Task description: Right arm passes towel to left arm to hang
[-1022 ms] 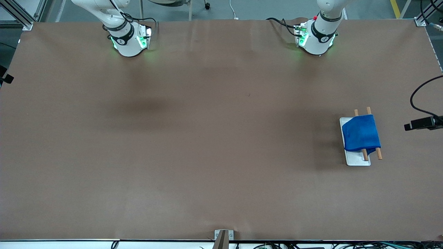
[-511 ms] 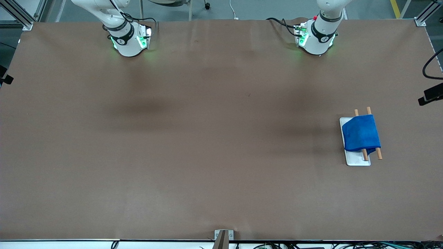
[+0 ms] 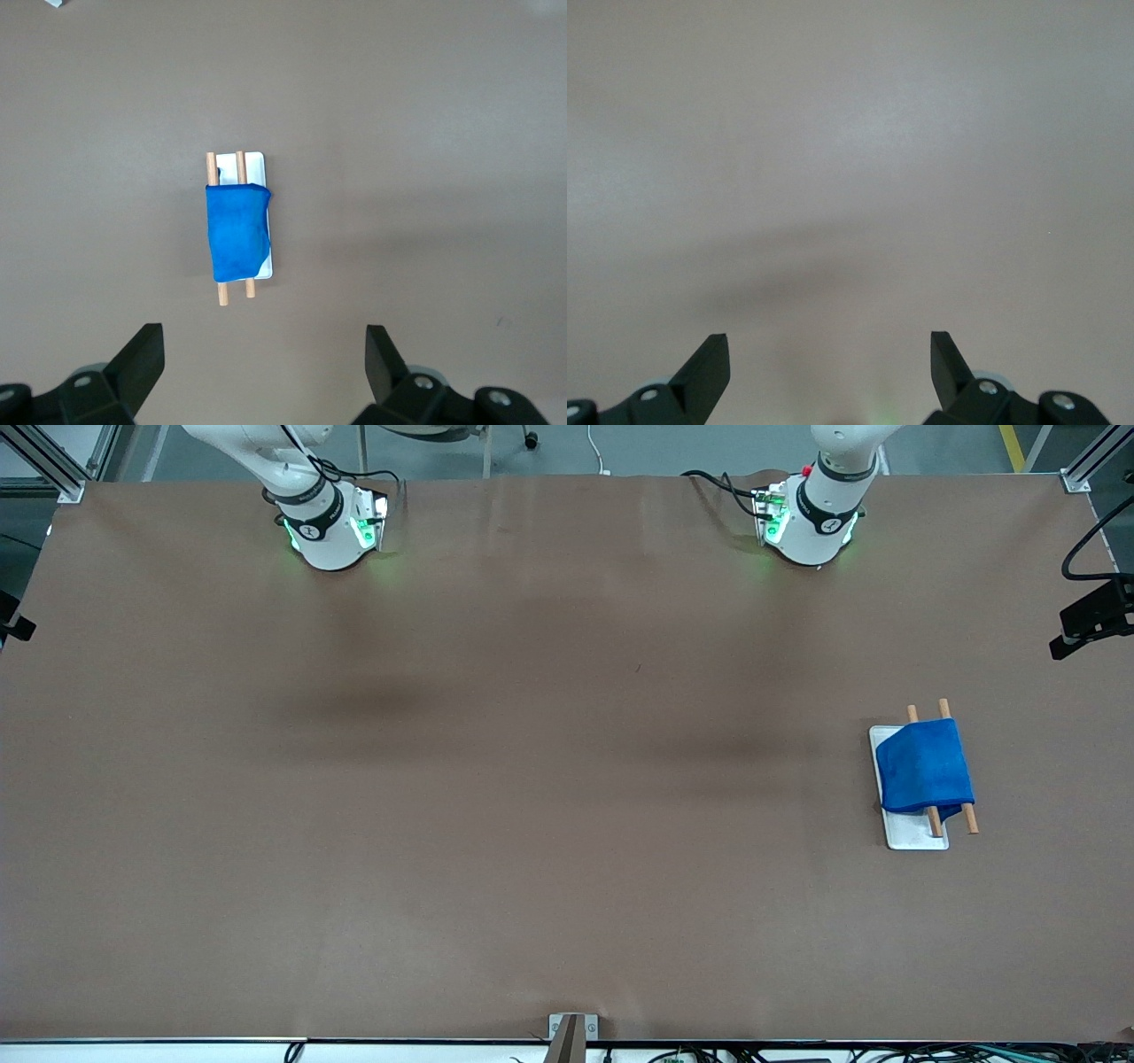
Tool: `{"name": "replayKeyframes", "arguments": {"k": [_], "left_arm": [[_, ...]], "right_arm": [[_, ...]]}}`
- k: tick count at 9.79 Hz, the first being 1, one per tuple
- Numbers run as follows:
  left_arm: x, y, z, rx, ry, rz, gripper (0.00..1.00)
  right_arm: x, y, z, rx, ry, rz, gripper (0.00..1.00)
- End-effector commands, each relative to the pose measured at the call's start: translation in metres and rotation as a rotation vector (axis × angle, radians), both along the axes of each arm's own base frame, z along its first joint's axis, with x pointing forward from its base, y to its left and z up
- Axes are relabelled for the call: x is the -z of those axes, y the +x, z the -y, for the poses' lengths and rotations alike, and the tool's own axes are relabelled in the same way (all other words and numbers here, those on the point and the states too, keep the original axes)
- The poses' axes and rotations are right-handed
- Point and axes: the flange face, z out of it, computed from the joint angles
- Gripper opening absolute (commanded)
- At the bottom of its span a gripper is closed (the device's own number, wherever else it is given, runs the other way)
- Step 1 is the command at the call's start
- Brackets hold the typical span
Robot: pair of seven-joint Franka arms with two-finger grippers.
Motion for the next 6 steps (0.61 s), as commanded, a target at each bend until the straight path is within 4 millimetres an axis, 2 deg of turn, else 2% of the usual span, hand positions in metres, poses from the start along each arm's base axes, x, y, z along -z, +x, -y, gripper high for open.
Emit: {"name": "replayKeyframes", "arguments": {"k": [1, 3, 6], "left_arm": [[0.007, -0.013, 0.037, 0.034, 0.029, -0.033, 1.00], [0.019, -0.031, 0.050, 0.037, 0.043, -0.076, 1.00], [0.027, -0.054, 0.081, -0.013, 0.054, -0.097, 1.00]], "right_arm": [[-0.001, -0.003, 0.004, -0.002, -0.011, 0.002, 1.00], [-0.002, -0.003, 0.005, 0.009, -0.010, 0.004, 1.00], [-0.003, -0.003, 0.006, 0.004, -0.009, 0.007, 1.00]]}}
